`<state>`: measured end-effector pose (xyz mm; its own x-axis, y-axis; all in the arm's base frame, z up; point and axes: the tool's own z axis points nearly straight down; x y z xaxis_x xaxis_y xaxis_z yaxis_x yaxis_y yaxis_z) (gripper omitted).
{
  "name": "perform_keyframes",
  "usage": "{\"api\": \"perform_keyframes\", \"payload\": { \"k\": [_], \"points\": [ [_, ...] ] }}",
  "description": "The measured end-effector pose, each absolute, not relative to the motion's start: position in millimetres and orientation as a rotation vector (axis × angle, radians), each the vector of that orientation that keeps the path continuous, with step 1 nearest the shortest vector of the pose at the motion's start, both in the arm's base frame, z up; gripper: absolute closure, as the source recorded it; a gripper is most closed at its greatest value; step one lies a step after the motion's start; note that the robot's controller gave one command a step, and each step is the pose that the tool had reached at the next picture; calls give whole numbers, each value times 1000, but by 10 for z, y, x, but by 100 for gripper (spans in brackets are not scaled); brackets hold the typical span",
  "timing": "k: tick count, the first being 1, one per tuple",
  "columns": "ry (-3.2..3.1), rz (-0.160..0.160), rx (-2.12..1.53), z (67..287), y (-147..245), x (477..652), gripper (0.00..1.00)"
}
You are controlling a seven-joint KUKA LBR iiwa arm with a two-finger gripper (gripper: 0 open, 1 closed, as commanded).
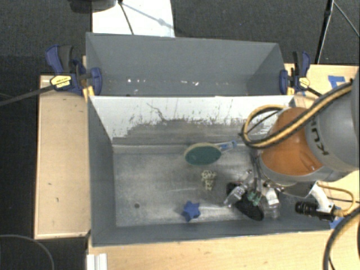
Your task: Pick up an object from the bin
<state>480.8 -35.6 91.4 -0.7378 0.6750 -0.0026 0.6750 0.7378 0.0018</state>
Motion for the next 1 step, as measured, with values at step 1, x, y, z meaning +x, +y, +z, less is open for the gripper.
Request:
{"api": "perform_keyframes", "payload": {
  "k": [1],
  "points": [
    [2924, 4, 1127, 1993, -359, 4823, 100]
  ]
}}
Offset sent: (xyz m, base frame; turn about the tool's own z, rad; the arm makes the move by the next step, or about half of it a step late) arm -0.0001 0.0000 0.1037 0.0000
